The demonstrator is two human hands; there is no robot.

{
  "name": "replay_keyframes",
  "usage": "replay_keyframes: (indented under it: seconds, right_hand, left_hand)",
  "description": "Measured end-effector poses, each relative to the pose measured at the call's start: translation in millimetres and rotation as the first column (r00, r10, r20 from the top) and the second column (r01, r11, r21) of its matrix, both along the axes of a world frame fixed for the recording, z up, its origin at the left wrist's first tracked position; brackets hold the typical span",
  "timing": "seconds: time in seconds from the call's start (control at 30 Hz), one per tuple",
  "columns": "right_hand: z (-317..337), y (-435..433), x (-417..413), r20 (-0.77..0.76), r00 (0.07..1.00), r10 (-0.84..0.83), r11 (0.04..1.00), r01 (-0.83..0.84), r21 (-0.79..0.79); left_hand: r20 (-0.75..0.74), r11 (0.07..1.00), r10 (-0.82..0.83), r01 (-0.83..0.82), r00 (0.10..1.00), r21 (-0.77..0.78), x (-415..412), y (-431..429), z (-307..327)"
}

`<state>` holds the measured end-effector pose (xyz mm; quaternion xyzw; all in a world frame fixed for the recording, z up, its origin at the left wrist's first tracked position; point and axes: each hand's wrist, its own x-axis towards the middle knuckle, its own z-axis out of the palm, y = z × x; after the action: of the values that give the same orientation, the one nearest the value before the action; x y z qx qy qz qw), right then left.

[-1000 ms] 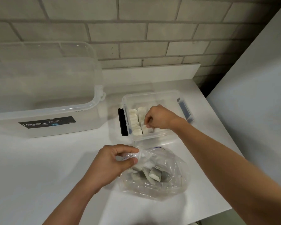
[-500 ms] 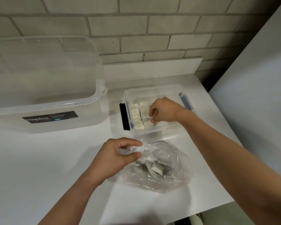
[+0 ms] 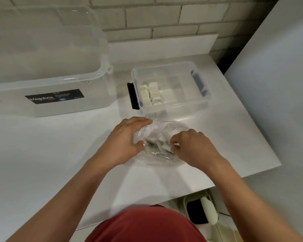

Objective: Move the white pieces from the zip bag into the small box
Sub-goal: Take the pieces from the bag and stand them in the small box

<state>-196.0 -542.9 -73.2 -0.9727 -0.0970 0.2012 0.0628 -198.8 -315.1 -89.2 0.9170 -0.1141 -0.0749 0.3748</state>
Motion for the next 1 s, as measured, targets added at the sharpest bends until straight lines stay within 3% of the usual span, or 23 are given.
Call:
replay_keyframes:
  seconds: [0.17, 0.47, 0.63, 0.73, 0.83, 0.93, 1.0]
  right_hand:
    - [-13.0, 3.1, -6.7, 0.111, 0.993, -0.048, 0.995, 0.058, -0.083]
    - [-26.3, 16.5, -13.1, 0.189, 0.981, 0.051, 0.982, -0.015, -0.186]
    - [-21.1, 12.0, -13.8, 0.244, 0.968, 0.065, 0.989, -0.031, -0.144]
    - [-16.2, 8.2, -16.1, 0.236, 0.972, 0.016, 1.000, -0.018, 0.005]
    - [-10.0, 1.5, -15.4, 0.198, 0.975, -0.098, 0.955, 0.037, 0.295]
    - [2.7, -3.6, -10.4, 0.016, 0.982, -0.186, 0.785, 0.139, 0.604]
    - [10.1, -3.3, -8.5, -0.111, 0.975, -0.192, 0.666, 0.213, 0.715]
  left_hand:
    - [0.098, 0.999, -0.033, 0.030, 0.995, 0.031, -11.6, -3.1, -1.2]
    - [0.062, 0.999, -0.005, 0.003, 0.998, 0.035, -16.7, -7.4, -4.2]
    - [0.043, 1.000, 0.021, -0.020, 0.999, -0.013, -17.2, -6.8, -5.3]
    - [0.020, 0.998, 0.017, -0.016, 1.000, -0.063, -17.2, -4.9, -4.2]
    - [-0.032, 0.990, 0.040, -0.044, 0.999, -0.136, -16.4, -5.0, -2.2]
    - [-0.101, 0.973, 0.073, -0.093, 0.992, -0.209, -14.6, -5.8, 2.7]
    - [-0.122, 0.967, 0.064, -0.092, 0.990, -0.237, -13.1, -6.0, 5.1]
